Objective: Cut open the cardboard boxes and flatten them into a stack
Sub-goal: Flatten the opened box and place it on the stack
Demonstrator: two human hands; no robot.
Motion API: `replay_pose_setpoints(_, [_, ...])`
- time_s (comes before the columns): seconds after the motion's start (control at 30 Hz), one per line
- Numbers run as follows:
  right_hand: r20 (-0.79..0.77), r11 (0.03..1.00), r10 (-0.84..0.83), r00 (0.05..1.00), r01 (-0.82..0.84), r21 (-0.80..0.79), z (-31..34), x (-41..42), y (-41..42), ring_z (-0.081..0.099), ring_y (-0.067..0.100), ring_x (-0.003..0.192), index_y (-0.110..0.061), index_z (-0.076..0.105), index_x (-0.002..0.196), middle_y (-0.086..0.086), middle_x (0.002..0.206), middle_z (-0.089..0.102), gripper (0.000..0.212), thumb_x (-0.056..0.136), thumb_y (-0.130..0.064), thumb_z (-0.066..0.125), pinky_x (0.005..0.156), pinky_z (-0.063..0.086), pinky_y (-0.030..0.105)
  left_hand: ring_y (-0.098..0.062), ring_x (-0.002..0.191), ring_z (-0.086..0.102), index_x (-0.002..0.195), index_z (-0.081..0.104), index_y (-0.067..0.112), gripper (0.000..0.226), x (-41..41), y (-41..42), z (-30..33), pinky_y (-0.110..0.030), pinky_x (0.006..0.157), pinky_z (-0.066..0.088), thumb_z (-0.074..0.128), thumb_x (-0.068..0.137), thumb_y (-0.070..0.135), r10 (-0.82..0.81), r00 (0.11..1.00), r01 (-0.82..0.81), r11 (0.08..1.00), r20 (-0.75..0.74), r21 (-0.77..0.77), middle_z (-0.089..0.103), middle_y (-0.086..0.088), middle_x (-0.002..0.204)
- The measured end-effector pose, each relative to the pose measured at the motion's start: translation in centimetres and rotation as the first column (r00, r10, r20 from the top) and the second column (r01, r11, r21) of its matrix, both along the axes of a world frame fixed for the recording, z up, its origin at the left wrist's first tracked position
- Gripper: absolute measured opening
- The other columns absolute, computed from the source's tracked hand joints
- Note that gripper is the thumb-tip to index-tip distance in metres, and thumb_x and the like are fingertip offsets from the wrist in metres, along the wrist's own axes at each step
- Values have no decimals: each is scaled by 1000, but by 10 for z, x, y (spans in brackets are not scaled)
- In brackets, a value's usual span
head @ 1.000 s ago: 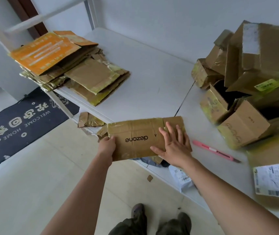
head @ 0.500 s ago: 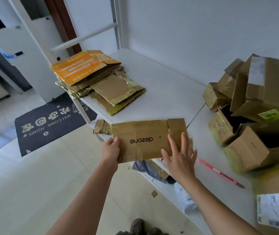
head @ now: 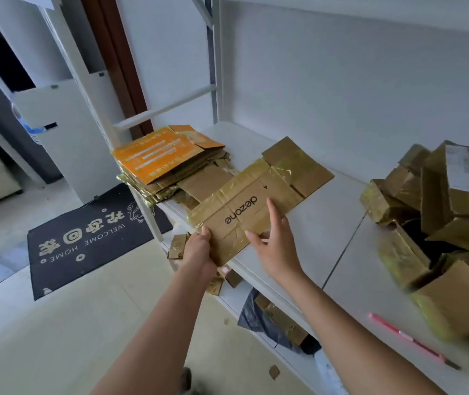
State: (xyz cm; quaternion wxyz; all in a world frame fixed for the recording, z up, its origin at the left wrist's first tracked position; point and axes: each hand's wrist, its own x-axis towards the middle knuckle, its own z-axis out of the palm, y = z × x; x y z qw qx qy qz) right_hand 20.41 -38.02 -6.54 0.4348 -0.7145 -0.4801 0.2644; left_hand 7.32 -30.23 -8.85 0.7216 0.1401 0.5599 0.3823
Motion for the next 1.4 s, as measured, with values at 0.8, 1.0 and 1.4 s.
replay_pose_setpoints(0.8, [63, 895, -52, 997, 74, -440, -8, -126, 358, 27, 28, 147, -13, 19, 157, 10, 161, 22, 76, 96, -22, 64, 113, 32, 37, -14, 85, 51, 149, 40, 14, 63, -143, 316, 0, -13, 54, 43, 63, 92, 4, -213, 519, 647, 731, -828, 218, 40, -15, 144])
replay_pose_setpoints(1.0, [607, 783, 182, 773, 260, -565, -23, -127, 372, 27, 34, 138, -14, 44, 138, 17, 148, 28, 71, 83, -48, 73, 106, 38, 41, -34, 134, 24, 130, 45, 28, 66, -159, 315, -36, -45, 113, 31, 78, 77, 49, -48, -5, 843, 537, -999, -30, 21, -10, 143])
replay_pose_setpoints(1.4, [462, 688, 478, 747, 8, -725, -57, -71, 385, -16, 28, 151, -28, -15, 155, 4, 162, -25, 119, 74, -78, 57, 118, -2, 60, -30, 150, -17, 158, -1, 35, 99, -169, 345, -55, -50, 121, 4, 66, 87, 51, -266, -56, 949, 287, -962, -135, -18, -3, 164])
